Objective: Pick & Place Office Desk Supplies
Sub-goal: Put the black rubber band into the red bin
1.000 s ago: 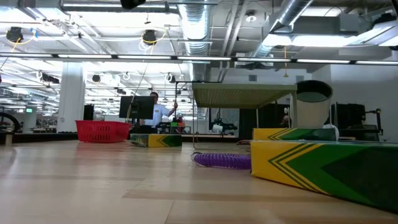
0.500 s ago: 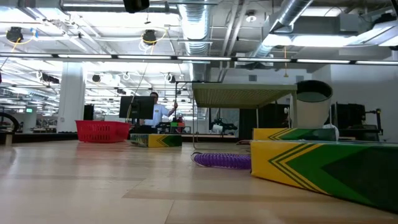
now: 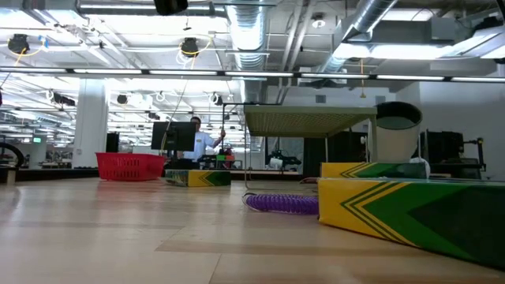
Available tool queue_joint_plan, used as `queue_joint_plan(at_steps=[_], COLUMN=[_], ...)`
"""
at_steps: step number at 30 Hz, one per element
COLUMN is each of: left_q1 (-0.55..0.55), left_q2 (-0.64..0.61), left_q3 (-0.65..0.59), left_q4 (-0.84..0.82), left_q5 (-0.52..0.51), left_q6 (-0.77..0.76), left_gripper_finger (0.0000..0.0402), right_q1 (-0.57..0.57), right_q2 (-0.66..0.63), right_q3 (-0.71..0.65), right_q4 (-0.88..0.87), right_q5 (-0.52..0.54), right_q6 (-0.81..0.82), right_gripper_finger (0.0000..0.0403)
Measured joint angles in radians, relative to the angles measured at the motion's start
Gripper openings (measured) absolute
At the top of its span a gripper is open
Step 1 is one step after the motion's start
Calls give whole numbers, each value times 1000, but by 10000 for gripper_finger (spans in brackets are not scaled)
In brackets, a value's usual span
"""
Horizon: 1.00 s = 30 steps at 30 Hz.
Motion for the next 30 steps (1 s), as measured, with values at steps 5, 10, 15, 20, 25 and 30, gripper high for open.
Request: queue_joint_plan(at_steps=[5, 10, 15, 20, 25, 30], left_q1=[0, 30, 167, 412, 680, 858], left_q2=[-36, -97, -125, -93, 2, 128], left_q3=[2, -1, -1, 0, 1, -7], left_q4=[-118, -359, -605, -646, -621, -645], left_q5=[-24, -267, -456, -543, -538, -404], left_q6=[-21, -97, -201, -223, -99, -4], left_gripper_finger=[1, 1, 1, 0, 0, 0], right_q1=[-1, -2, 5, 30, 53, 77], right_q2=[0, 0, 0, 0, 0, 0], right_q3=[0, 0, 0, 0, 0, 0], right_q4=[-15, -64, -189, -336, -411, -454], right_q5=[6, 5, -1, -14, -14, -17], right_q6=[1, 45, 173, 337, 433, 490], right_gripper_finger=[185, 241, 254, 255, 255, 255])
